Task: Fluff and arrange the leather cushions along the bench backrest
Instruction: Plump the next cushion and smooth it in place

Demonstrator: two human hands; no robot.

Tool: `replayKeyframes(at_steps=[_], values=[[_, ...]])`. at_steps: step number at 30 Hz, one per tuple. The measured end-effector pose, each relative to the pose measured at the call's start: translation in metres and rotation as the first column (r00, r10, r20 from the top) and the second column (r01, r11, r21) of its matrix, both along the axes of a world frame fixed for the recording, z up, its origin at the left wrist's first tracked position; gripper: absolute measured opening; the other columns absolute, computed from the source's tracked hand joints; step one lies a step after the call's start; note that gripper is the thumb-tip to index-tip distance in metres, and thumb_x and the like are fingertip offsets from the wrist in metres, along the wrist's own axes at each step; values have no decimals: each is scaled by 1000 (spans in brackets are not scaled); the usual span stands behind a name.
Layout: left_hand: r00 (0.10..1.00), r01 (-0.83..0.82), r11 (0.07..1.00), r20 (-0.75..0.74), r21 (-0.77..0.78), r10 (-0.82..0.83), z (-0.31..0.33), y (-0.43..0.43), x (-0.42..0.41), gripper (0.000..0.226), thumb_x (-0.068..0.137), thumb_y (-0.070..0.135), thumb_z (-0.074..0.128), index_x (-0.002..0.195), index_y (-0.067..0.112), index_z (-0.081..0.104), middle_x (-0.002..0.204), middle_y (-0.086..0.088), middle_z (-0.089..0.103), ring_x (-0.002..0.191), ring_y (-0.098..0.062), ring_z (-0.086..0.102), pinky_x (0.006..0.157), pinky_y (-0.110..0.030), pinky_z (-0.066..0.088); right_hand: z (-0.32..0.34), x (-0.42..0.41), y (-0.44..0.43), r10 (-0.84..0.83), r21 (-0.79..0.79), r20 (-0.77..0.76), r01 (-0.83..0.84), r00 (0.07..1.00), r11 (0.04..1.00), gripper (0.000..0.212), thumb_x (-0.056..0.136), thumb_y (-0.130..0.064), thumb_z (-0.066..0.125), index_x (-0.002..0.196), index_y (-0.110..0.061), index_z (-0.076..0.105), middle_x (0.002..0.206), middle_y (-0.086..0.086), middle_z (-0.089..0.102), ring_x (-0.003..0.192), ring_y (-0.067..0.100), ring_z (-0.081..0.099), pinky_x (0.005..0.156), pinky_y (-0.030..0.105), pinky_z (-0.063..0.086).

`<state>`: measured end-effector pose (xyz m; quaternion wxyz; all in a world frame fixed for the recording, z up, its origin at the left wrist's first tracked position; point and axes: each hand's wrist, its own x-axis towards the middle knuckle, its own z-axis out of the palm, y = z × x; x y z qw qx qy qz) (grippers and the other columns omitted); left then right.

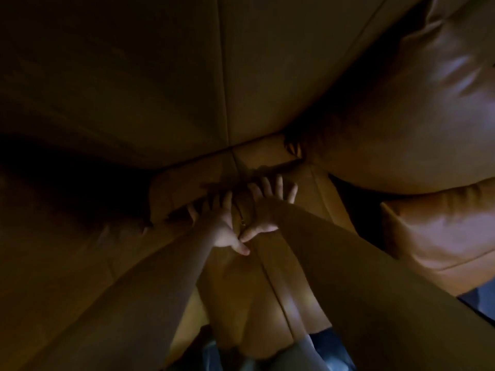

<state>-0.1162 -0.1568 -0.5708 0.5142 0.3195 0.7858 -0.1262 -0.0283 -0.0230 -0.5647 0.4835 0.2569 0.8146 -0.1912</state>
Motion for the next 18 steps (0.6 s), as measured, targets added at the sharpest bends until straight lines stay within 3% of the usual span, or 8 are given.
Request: replayKeyframes(at_steps=[3,6,10,13,15,17,18], values=[[998,-55,998,28,10,54,-13,-1,-14,167,48,69,92,160,30,-25,174,-6,-19,160,-38,-11,123,-69,0,-9,-15,2,3,18,3,-3,1000,1000,151,49,-74,86,163,-33,-5,172,9,-13,151,46,-28,107,79,-19],[998,-58,997,5,42,58,4,0,-8,163,43,67,94,164,29,-9,175,-8,3,160,-37,5,125,-64,11,6,-27,8,187,42,54,-189,981,981,150,40,-80,85,162,-36,10,169,13,9,152,49,-6,111,79,-3],[987,-160,975,11,153,161,50,1,1,133,36,66,95,150,21,44,154,-7,49,142,-33,45,115,-51,40,48,-43,22,355,-11,127,-356,926,934,147,40,-68,94,162,-38,18,169,12,8,153,44,-1,112,78,1],[994,-103,976,47,193,96,96,2,0,121,40,69,91,142,16,52,142,-7,56,130,-29,56,106,-46,50,89,-54,22,467,-125,95,-455,879,881,136,53,-56,97,162,-24,22,168,7,22,154,36,16,121,57,18],[976,-168,978,159,122,148,133,-1,-15,87,56,60,89,128,19,62,121,-3,66,107,-23,65,90,-38,56,119,-56,14,473,-212,83,-448,877,868,126,60,-55,95,161,-19,27,165,6,33,150,30,31,122,45,25],[878,-333,943,356,-29,321,170,-8,-45,46,71,49,76,106,21,67,94,-1,69,82,-18,65,73,-30,49,152,-55,-1,453,-204,-3,-444,892,873,120,62,-52,94,159,-20,31,163,5,37,149,29,32,124,51,20],[811,-399,911,423,-104,404,183,-14,-61,40,74,48,67,104,21,65,88,-3,69,76,-20,64,71,-31,45,173,-56,-12,499,-193,-39,-496,866,846,113,64,-49,93,157,-21,35,163,6,37,149,29,32,123,52,19]])
